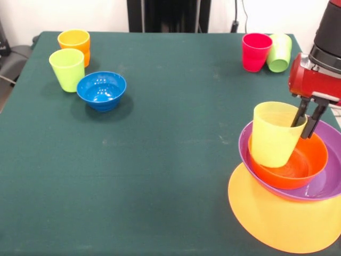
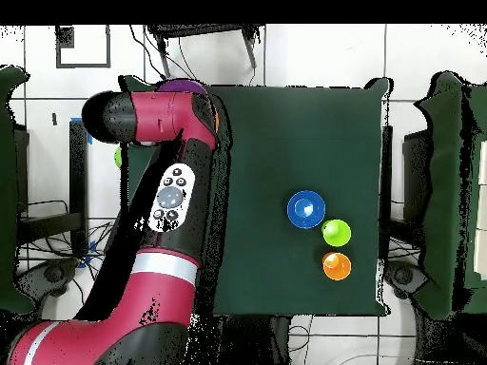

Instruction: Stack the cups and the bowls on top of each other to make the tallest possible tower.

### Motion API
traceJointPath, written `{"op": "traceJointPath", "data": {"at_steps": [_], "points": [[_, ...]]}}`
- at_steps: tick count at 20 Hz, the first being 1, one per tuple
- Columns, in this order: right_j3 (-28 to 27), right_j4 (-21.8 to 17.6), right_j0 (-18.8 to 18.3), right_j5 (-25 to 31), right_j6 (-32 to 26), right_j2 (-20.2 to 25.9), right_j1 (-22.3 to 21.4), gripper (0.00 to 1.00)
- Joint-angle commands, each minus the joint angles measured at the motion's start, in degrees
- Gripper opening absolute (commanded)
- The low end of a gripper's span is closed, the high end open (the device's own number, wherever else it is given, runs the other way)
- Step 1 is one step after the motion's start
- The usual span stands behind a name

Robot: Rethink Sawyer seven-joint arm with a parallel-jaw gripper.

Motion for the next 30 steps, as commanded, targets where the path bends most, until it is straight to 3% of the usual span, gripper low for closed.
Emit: {"op": "traceJointPath", "data": {"at_steps": [1, 12, 20, 30], "points": [[5.7, -0.1, 0.3, -1.1, 8.8, 5.0, 0.2, 0.00], [8.1, 3.6, -0.4, 2.9, 7.9, 8.8, -1.0, 0.00], [7.7, 4.1, -0.1, 0.9, 7.4, 8.4, -0.6, 0.00], [8.7, 5.7, -1.3, -2.8, 5.1, 13.0, -0.5, 0.00]]}}
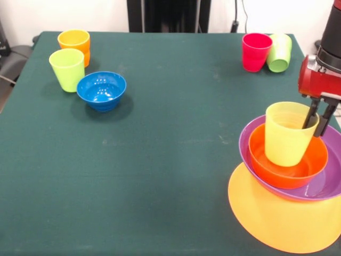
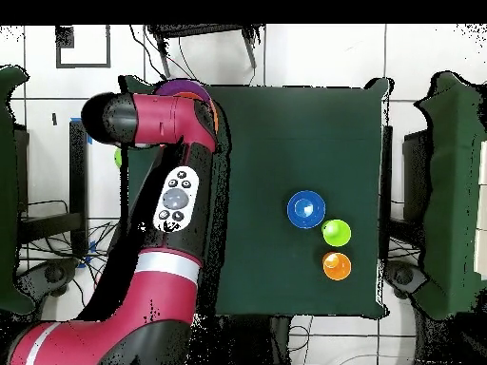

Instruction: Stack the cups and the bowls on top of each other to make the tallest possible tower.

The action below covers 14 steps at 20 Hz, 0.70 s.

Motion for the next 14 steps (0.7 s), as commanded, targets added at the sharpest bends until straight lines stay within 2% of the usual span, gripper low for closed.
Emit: {"op": "traceJointPath", "data": {"at_steps": [1, 11, 12, 14], "points": [[6.5, 1.7, -1.2, -3.1, 4.8, 11.0, 0.3, 0.00], [6.1, -0.5, -0.8, -4.0, 5.5, 10.0, 0.3, 0.00], [5.8, -0.9, -0.8, -4.5, 5.3, 9.6, 0.5, 1.00], [4.6, -1.8, -0.1, -3.6, 6.3, 7.5, 1.1, 1.00]]}}
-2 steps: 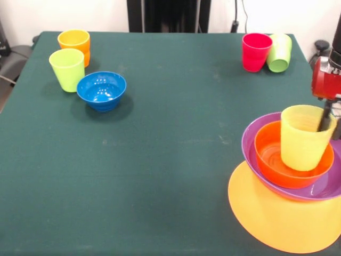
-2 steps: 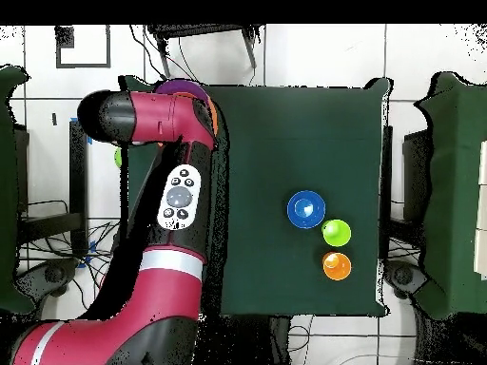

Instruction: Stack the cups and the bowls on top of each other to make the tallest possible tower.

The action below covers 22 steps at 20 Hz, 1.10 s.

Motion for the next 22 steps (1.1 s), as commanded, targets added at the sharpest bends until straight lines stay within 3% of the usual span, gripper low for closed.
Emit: {"op": "traceJointPath", "data": {"at_steps": [1, 6, 22], "points": [[3.9, -2.6, 1.0, -1.4, 6.7, 3.5, 2.2, 1.00], [1.1, -4.6, 0.7, 0.7, 6.1, -0.6, 3.0, 1.00], [4.8, -3.9, 0.5, 2.8, 3.9, 0.0, -0.7, 1.00]]}}
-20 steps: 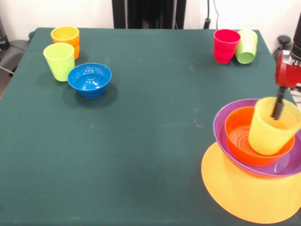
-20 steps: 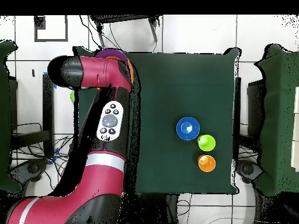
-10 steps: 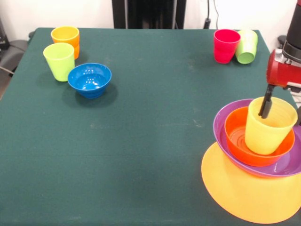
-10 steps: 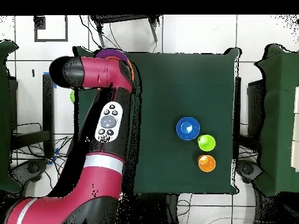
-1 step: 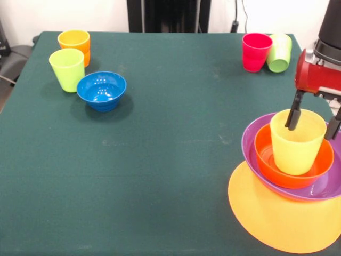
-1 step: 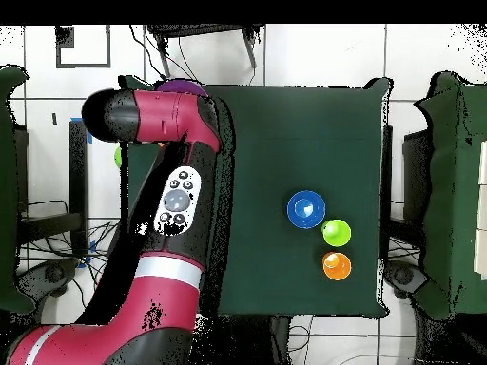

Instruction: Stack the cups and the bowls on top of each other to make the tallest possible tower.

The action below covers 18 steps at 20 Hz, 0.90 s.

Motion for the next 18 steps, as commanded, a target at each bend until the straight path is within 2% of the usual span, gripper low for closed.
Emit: {"op": "traceJointPath", "data": {"at_steps": [1, 10, 15, 18], "points": [[5.2, -2.5, 0.0, 3.0, 3.7, 4.9, -0.3, 1.00], [7.5, 0.0, -0.7, 3.5, 2.2, 10.1, -1.2, 1.00], [9.7, -0.2, -0.9, 5.4, 1.2, 11.0, -3.6, 1.00], [10.8, -1.3, -0.6, 4.8, 1.8, 9.9, -4.7, 1.00]]}}
